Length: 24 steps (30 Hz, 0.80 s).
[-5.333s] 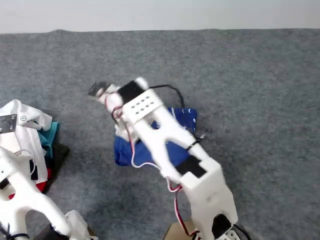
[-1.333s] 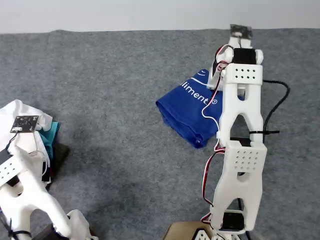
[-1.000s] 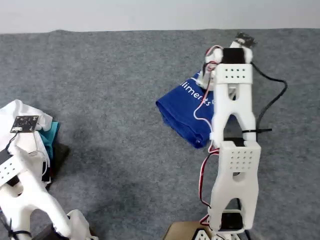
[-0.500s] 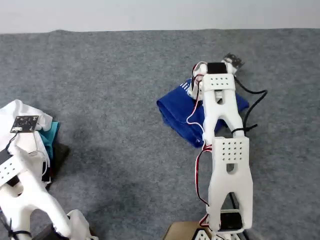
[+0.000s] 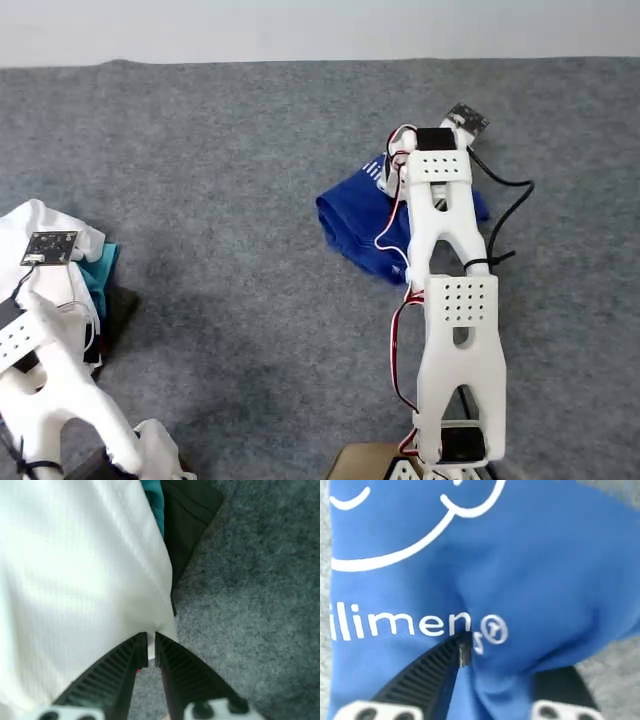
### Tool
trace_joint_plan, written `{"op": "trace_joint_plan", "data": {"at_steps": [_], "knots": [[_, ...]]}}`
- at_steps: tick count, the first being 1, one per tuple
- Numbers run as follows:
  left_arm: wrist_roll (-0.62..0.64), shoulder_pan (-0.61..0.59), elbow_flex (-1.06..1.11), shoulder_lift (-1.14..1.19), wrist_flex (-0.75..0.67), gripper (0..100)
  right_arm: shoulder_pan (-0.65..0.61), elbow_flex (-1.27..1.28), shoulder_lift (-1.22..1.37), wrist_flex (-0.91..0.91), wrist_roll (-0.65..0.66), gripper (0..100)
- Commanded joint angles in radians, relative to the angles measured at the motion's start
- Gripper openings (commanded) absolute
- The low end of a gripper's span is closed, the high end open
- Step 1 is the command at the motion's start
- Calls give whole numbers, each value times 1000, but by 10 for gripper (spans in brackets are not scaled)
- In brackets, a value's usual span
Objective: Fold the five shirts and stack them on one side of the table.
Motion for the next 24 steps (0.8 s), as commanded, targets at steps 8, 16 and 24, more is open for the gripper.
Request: {"op": "trace_joint_plan", "data": {"at_steps": [8, 16, 24], "knots": [[-8, 5, -10, -9, 9, 43, 33, -15, -139, 90, 181, 9], [-8, 5, -10, -9, 9, 43, 237, -15, -277, 213, 631, 9], [-6, 3, -10, -9, 11, 43, 544, -15, -340, 249, 1114, 9]]}}
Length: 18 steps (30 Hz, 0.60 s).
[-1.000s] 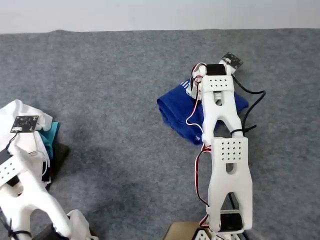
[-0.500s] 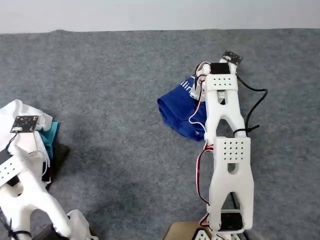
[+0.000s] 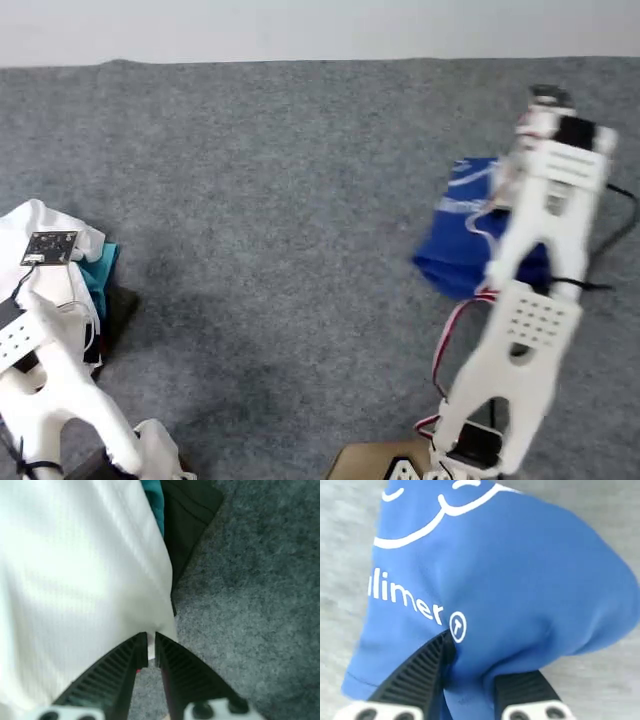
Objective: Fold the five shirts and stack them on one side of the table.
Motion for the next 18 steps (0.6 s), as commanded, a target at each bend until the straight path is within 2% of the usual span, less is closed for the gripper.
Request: {"op": "trace_joint_plan", "data": {"at_steps": [1, 9, 18], "knots": [[-5, 3, -10, -9, 11, 43, 151, -21, -84, 8, 203, 9], [-5, 3, -10, -9, 11, 43, 361, -21, 7, -134, 411, 9], [-5, 3, -10, -9, 11, 43, 374, -21, 70, -117, 420, 9]]}}
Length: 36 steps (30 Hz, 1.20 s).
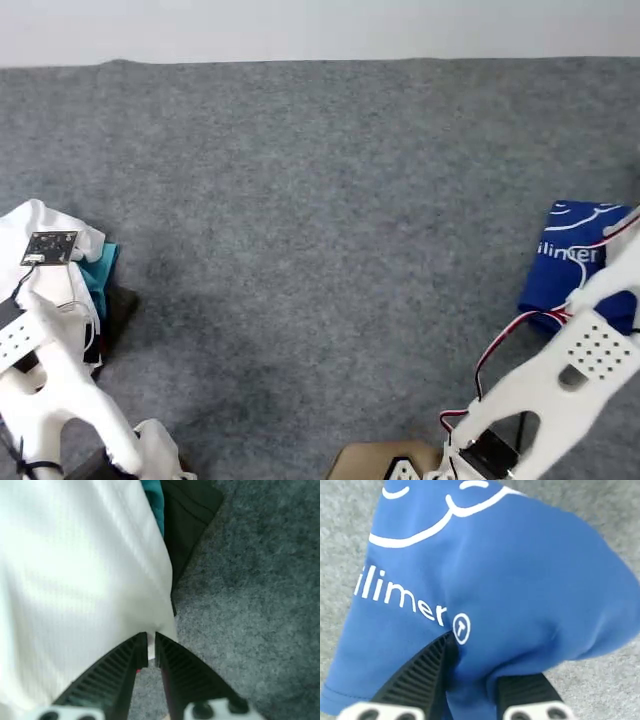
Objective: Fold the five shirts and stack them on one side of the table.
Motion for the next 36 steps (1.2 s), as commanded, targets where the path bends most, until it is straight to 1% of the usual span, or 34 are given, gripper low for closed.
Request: {"op": "trace_joint_plan", "data": {"at_steps": [1, 7, 14, 20, 22, 25, 27, 29, 33, 36], "knots": [[-5, 3, -10, -9, 11, 43, 8, -21, 1, -2, 15, 9], [-5, 3, -10, -9, 11, 43, 2, -18, 5, -4, 15, 10], [-5, 3, -10, -9, 11, 43, -65, -11, 27, 54, 14, 10], [-5, 3, -10, -9, 20, 43, -48, -11, 27, 28, 15, 20], [-5, 3, -10, -9, 23, 43, -39, -11, 22, 31, 15, 72], [-6, 3, -10, -9, 23, 43, -18, -28, 8, 68, 8, 221], [-6, 3, -10, -9, 23, 43, -4, -66, -1, 101, -38, 287], [-6, 3, -10, -9, 21, 43, 4, -117, -13, 124, -57, 307], [-6, 3, -10, -9, 23, 43, 13, -250, -44, 159, -57, 307], [-6, 3, -10, -9, 23, 43, 10, -292, -82, 160, -61, 306]]}}
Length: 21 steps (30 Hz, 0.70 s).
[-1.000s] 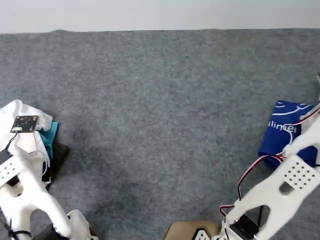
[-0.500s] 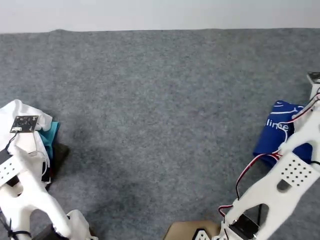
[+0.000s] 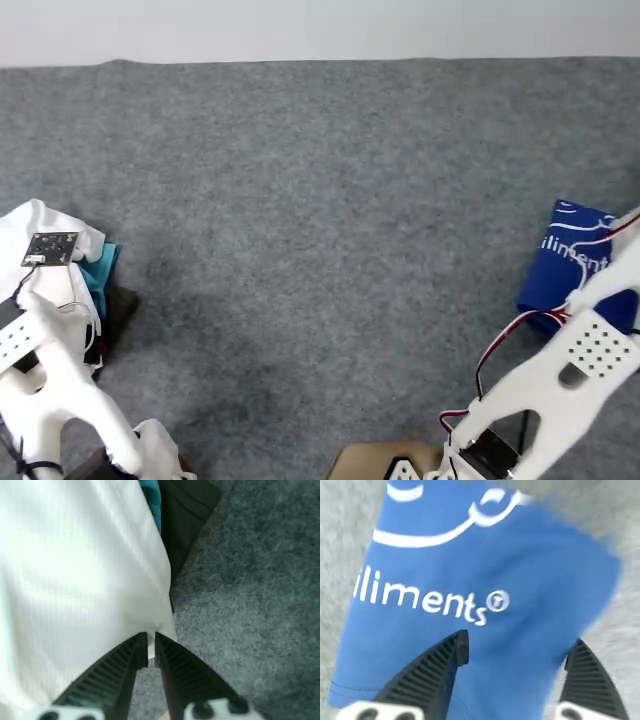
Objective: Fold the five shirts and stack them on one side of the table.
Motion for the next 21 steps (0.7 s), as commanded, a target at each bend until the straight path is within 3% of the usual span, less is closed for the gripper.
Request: {"op": "trace_joint_plan", "data": {"at_steps": [1, 11, 21], "knots": [[-6, 3, -10, -9, 11, 43, -1, -75, -130, 42, -18, 299], [-6, 5, -10, -9, 11, 43, -42, 78, -147, 36, -14, 6], [-6, 5, -12, -9, 8, 43, 111, 147, -5, 44, -17, 9]]}}
